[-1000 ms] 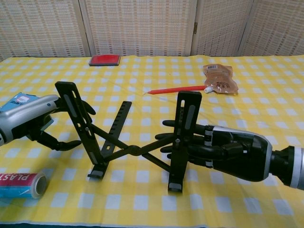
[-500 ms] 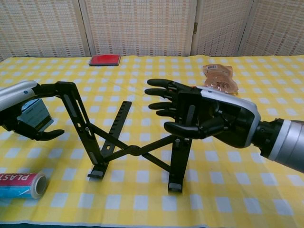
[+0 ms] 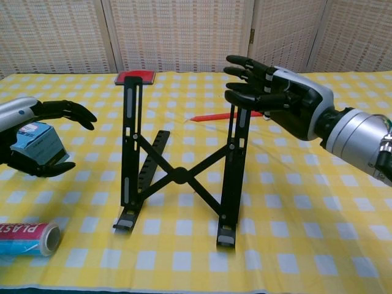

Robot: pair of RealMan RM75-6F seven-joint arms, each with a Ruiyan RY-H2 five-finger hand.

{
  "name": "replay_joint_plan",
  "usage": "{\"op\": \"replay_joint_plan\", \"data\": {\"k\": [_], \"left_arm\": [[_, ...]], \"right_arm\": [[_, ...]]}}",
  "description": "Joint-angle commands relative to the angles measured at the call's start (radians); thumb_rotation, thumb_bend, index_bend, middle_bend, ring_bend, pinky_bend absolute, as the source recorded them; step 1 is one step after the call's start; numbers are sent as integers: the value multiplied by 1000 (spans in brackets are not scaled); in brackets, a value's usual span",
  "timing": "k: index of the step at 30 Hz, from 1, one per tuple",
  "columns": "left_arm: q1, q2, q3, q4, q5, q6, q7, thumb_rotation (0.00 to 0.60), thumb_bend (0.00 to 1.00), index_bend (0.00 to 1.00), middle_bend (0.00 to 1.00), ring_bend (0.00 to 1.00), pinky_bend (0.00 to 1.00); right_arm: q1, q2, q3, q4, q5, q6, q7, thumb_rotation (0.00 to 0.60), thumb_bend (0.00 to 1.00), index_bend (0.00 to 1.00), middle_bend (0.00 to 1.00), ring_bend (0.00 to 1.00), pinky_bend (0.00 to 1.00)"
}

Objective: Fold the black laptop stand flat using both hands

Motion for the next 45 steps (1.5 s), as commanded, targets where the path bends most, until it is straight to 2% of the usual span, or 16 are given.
{"op": "replay_joint_plan", "data": {"k": [1, 4, 7, 9, 13, 17, 22, 26, 33, 38, 45], "left_arm": [[-8, 13, -7, 5, 5, -5, 7, 600, 331, 256, 281, 167, 0], [-31, 32, -23, 22, 13, -21, 18, 600, 330, 255, 279, 167, 0], [-69, 37, -41, 60, 20, -57, 43, 600, 329, 253, 275, 167, 0], [-100, 36, -53, 85, 22, -91, 61, 600, 328, 248, 266, 167, 0], [-170, 16, -77, 145, 30, -155, 113, 600, 325, 224, 250, 165, 0], [-233, -40, -98, 224, 35, -199, 162, 600, 289, 177, 228, 154, 0], [-295, -130, -103, 363, 38, -237, 232, 600, 212, 105, 178, 115, 0], [-320, -199, -99, 460, 29, -251, 235, 600, 185, 67, 148, 91, 0], [-340, -288, -85, 575, 7, -274, 213, 600, 170, 35, 122, 67, 0], [-351, -331, -75, 631, 5, -273, 206, 600, 170, 36, 122, 67, 0], [-355, -349, -74, 651, -11, -274, 182, 600, 169, 36, 122, 67, 0]], "right_arm": [[-42, 2, 40, 5, 20, 71, -27, 600, 403, 0, 0, 0, 0], [-85, 17, 32, 28, -62, 195, -122, 600, 403, 0, 0, 0, 0], [-111, 56, -26, 51, -204, 295, -242, 600, 403, 0, 0, 3, 0], [-118, 88, -57, 53, -277, 329, -323, 600, 403, 0, 26, 41, 0], [-120, 164, -101, 10, -377, 341, -499, 600, 403, 8, 166, 166, 31], [-108, 229, -135, -55, -444, 291, -721, 600, 403, 114, 314, 309, 171], [-92, 270, -158, -136, -442, 175, -951, 600, 403, 216, 407, 421, 315], [-92, 255, -148, -148, -413, 129, -1085, 600, 399, 284, 464, 499, 421], [-97, 183, -144, -100, -383, 97, -1186, 600, 322, 373, 590, 633, 583], [-96, 131, -146, -42, -362, 65, -1252, 600, 308, 391, 633, 670, 627], [-88, 63, -149, 44, -353, 42, -1274, 600, 307, 426, 674, 712, 669]]}}
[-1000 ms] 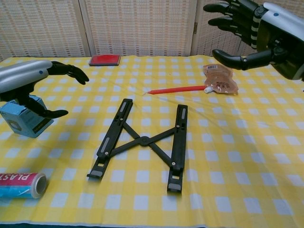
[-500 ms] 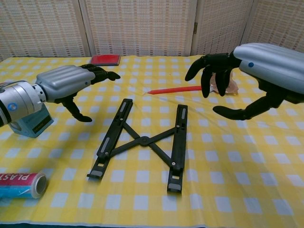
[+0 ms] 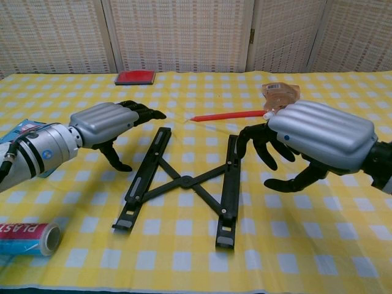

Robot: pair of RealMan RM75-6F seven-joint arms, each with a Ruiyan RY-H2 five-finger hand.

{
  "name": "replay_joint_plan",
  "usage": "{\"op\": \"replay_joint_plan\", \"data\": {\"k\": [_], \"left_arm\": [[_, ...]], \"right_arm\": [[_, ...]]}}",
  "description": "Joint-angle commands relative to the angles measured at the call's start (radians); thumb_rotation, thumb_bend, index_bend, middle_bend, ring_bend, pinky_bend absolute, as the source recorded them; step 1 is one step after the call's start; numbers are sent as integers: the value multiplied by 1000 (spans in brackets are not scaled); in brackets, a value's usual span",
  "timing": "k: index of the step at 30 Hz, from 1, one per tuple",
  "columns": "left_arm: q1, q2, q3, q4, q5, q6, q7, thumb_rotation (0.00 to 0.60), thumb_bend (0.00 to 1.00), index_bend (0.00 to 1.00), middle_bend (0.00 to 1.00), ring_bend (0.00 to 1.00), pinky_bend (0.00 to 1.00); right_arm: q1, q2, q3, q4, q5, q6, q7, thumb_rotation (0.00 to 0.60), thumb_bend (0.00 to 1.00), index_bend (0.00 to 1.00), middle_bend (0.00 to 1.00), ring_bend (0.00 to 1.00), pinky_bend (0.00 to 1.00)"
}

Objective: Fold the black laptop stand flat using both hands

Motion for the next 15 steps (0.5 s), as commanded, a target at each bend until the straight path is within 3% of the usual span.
{"op": "replay_joint_plan", "data": {"k": [1, 15], "left_arm": [[-1, -2, 0, -1, -9, -4, -11, 600, 168, 36, 122, 67, 0], [-4, -15, 1, -4, -36, -7, -31, 600, 157, 35, 123, 64, 0]], "right_arm": [[6, -32, -2, 47, 6, -14, -11, 600, 307, 432, 681, 717, 674], [38, -168, -7, 236, -2, -43, -32, 600, 307, 461, 727, 754, 715]]}}
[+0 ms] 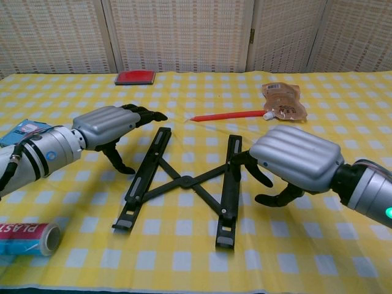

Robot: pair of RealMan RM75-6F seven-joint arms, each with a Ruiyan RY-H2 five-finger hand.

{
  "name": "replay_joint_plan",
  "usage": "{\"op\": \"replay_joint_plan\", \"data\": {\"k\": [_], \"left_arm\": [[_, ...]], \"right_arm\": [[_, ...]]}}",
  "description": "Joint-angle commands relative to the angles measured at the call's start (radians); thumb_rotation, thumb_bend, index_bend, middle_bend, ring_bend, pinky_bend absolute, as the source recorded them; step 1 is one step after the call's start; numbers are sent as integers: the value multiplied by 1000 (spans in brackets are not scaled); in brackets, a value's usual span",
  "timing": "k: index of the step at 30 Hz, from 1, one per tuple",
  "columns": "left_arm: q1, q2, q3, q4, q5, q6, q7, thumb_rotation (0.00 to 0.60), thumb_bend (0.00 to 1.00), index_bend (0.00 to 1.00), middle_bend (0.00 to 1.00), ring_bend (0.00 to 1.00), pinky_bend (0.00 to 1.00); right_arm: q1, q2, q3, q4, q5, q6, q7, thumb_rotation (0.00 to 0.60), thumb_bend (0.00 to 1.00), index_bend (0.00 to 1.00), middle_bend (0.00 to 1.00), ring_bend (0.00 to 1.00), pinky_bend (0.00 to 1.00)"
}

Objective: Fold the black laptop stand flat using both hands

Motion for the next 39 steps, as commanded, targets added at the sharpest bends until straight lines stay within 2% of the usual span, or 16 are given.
{"op": "replay_joint_plan", "data": {"k": [1, 22, 39], "left_arm": [[0, 0, 1, -2, -3, 0, -4, 600, 158, 35, 123, 64, 0], [10, 8, 17, -22, -8, 11, -32, 600, 155, 33, 123, 62, 0], [10, 27, 19, -139, -16, 8, -24, 600, 153, 28, 122, 59, 0]], "right_arm": [[13, -34, 1, 42, -6, -6, -7, 600, 307, 461, 727, 754, 715], [60, -170, 1, 234, -23, 3, -13, 600, 307, 461, 727, 752, 715], [97, -267, 18, 299, -28, 32, -18, 600, 307, 461, 727, 752, 715]]}}
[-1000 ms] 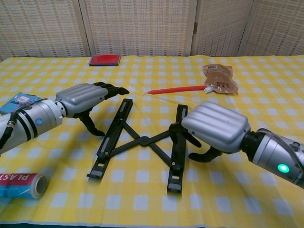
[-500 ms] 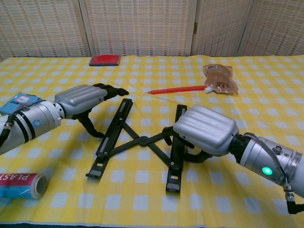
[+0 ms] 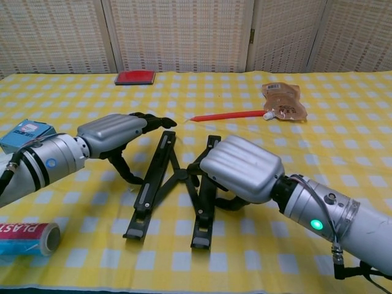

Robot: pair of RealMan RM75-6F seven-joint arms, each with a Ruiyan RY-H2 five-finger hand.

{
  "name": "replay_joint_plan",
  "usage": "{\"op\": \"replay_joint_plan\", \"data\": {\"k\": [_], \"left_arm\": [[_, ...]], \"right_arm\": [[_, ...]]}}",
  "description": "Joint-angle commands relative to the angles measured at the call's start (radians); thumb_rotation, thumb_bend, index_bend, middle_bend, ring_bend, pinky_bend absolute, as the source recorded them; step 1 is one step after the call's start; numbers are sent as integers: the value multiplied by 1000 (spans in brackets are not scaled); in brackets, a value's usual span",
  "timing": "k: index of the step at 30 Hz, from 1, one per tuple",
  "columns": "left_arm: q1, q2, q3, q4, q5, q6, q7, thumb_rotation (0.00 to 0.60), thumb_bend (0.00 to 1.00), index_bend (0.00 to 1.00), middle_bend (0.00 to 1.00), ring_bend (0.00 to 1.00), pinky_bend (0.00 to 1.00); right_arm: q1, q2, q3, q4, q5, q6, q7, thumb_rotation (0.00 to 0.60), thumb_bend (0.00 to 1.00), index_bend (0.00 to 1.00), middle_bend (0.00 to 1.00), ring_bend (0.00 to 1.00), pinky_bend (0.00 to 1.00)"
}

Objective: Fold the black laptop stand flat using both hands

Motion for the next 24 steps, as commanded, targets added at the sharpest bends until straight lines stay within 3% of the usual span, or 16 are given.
{"op": "replay_joint_plan", "data": {"k": [1, 8, 12, 15, 20, 24], "left_arm": [[0, 6, 1, -20, -1, 0, 8, 600, 152, 27, 122, 59, 0], [7, 17, -7, -55, -22, 6, 43, 600, 151, 14, 118, 57, 0], [25, 48, -19, -89, -49, 21, 70, 600, 151, 0, 90, 34, 0], [43, 80, -30, -129, -72, 39, 84, 600, 151, 0, 70, 17, 0], [70, 138, -42, -193, -96, 65, 83, 600, 151, 0, 54, 1, 0], [90, 178, -42, -237, -106, 79, 73, 600, 151, 0, 47, 0, 0]], "right_arm": [[6, -8, 2, 0, 0, 0, -4, 600, 307, 461, 727, 752, 715], [14, -11, -7, -29, -4, -5, -30, 600, 307, 436, 698, 730, 715], [25, 59, -13, -130, -5, -26, -44, 600, 307, 177, 513, 582, 670], [55, 142, -8, -252, -1, -80, -69, 600, 307, 21, 339, 425, 517], [141, 296, 23, -452, 66, -285, -146, 600, 307, 0, 79, 174, 186], [206, 355, 62, -538, 159, -444, -227, 600, 308, 0, 14, 78, 87]]}}
